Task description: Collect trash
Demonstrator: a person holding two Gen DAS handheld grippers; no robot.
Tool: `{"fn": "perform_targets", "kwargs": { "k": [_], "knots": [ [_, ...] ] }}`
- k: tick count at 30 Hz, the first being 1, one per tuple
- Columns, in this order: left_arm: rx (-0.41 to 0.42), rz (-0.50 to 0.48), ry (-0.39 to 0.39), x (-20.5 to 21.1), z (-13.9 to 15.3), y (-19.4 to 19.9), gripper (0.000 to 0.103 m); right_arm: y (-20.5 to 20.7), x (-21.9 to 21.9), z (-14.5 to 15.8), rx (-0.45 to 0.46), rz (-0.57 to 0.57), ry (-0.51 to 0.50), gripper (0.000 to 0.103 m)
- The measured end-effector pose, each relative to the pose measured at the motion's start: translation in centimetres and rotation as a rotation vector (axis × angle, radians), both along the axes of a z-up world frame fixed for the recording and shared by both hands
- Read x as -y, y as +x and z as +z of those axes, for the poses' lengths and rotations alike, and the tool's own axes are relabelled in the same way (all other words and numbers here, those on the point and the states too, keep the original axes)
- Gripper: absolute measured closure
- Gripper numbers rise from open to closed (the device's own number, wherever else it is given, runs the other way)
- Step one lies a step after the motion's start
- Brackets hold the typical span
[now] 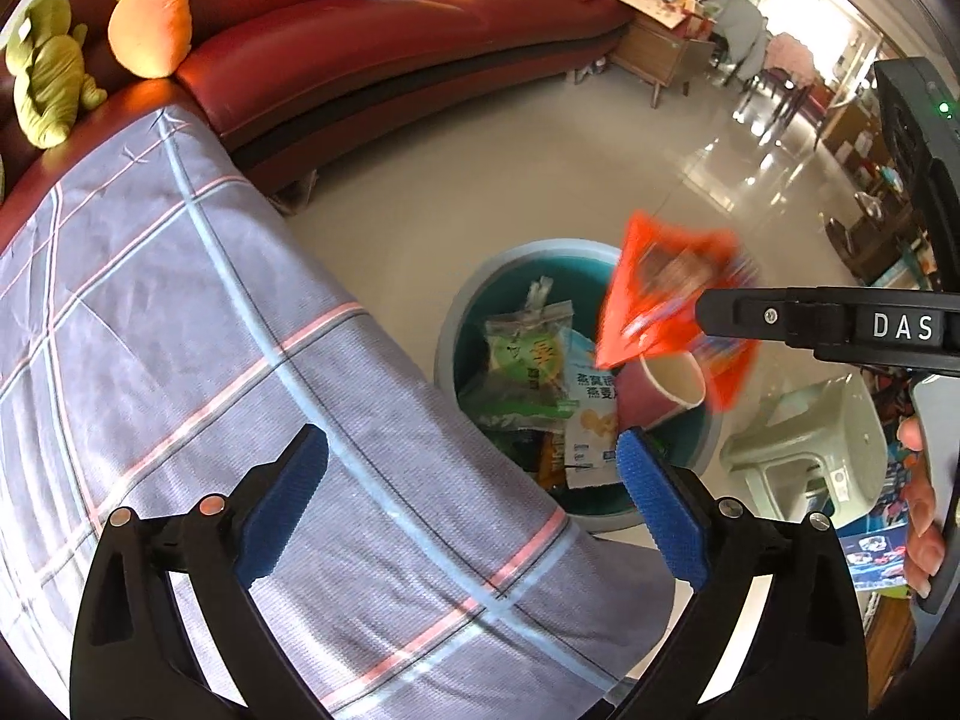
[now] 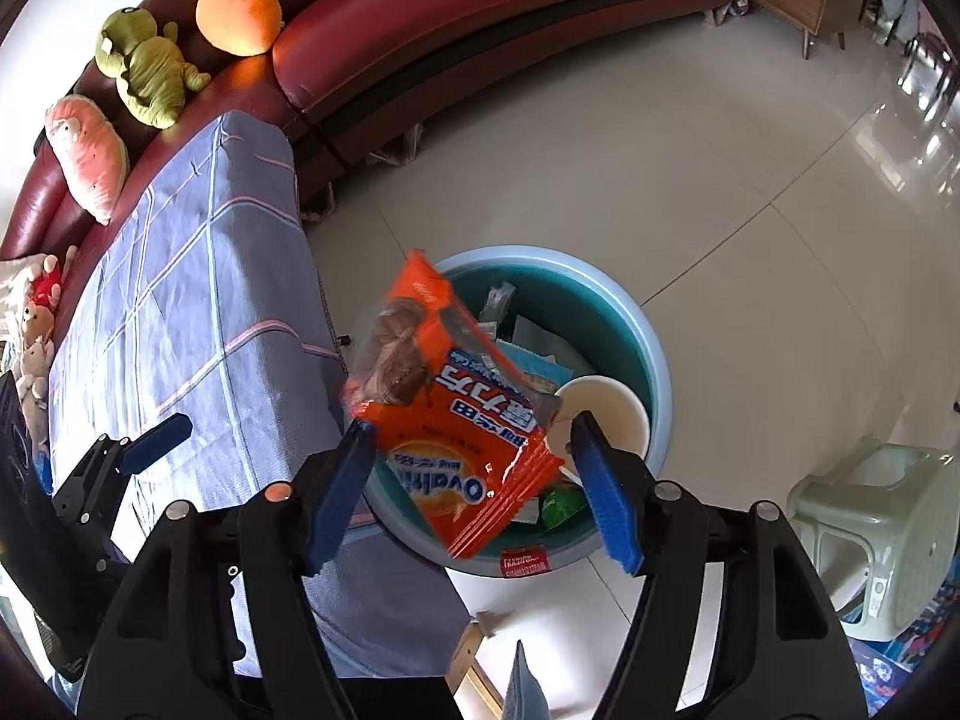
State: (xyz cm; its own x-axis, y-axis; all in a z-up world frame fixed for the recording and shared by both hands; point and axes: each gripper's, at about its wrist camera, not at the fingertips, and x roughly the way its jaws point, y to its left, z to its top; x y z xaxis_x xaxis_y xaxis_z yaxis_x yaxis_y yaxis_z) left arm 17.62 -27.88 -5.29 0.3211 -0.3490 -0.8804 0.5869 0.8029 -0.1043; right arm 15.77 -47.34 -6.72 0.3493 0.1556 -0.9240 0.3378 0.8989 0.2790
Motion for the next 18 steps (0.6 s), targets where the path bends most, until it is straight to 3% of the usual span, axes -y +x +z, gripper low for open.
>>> {"fn": "perform_targets", "kwargs": {
  "k": [3,18],
  "knots": [
    [0.004,0.003,0.006,-0.2,0.1,0.0,0.006,0.0,-0.1,-0.1,-0.004,0.001,-0.001,0.031],
    [0.035,0.061,0.013,-1.4,1.1,-1.5,0.005,-1.9,-0.5,0.6,-0.019,0.02,-0.051,0.018]
  ]
}}
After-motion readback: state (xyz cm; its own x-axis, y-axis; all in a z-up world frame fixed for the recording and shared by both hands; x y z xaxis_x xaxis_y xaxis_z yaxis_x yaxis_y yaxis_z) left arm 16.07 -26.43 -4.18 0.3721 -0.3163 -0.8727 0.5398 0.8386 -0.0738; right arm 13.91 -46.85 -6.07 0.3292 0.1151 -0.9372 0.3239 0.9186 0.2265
